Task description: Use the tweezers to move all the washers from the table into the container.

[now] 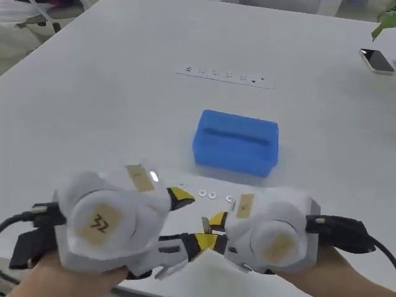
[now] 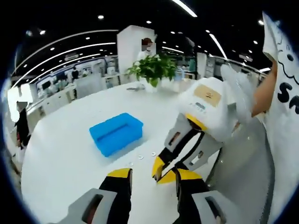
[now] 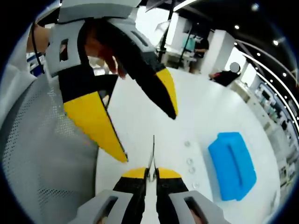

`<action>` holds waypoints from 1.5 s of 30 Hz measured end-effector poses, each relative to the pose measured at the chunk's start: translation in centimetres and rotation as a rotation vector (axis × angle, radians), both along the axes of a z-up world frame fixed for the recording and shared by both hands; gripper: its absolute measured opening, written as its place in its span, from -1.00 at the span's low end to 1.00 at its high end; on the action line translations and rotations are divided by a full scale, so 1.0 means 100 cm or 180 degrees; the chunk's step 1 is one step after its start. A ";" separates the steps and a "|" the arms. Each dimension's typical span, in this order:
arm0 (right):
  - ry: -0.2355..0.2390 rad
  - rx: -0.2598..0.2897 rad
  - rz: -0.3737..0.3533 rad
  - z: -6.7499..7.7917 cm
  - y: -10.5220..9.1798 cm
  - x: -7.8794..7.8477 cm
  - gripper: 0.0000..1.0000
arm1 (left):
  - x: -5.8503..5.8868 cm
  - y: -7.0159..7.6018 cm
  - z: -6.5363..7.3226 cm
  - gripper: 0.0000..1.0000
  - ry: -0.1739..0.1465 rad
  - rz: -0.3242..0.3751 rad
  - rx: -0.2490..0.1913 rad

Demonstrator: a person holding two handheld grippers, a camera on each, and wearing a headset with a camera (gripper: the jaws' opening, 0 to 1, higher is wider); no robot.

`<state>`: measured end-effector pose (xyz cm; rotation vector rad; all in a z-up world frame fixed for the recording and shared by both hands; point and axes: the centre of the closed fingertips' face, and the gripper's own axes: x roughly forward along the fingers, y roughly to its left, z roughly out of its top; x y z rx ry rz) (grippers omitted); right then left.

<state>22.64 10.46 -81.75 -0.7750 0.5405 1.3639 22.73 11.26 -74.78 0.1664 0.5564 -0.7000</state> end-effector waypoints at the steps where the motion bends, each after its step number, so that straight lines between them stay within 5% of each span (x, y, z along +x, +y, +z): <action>1: 0.0001 -0.0001 0.0000 0.000 0.000 0.000 -0.94 | 0.003 0.016 0.002 -0.32 -0.0061 0.0287 -0.0020; 4: 0.0047 0.0015 -0.0027 0.002 0.000 0.001 -0.95 | 0.010 0.056 0.007 0.08 -0.0381 0.0874 0.0164; 6: 0.0139 0.0105 -0.0110 0.006 0.002 0.004 -0.95 | 0.011 0.078 0.005 0.42 -0.0474 0.1138 0.0352; 9: 0.0366 0.0313 -0.0298 0.013 0.009 0.010 -0.95 | 0.014 0.089 0.010 0.56 -0.0615 0.1384 0.0327; 12: 0.0393 0.0367 -0.0377 0.016 0.012 0.022 -0.95 | 0.016 0.089 0.011 0.59 -0.0693 0.1437 0.0300; 18: 0.0351 0.0622 -0.0563 0.028 0.029 0.055 -0.94 | 0.014 0.088 -0.006 0.73 -0.0493 0.1373 0.0417; 26: 0.0376 0.0784 -0.0653 0.028 0.052 0.088 -0.93 | 0.013 0.089 -0.008 0.68 -0.0453 0.1348 0.0419; 35: 0.0533 0.0819 -0.0615 0.017 0.067 0.092 -0.92 | 0.012 0.090 -0.013 0.66 -0.0323 0.1349 0.0347; 45: 0.0448 0.0708 -0.0541 0.007 0.068 0.096 -0.92 | 0.012 0.090 -0.017 0.65 -0.0278 0.1334 0.0392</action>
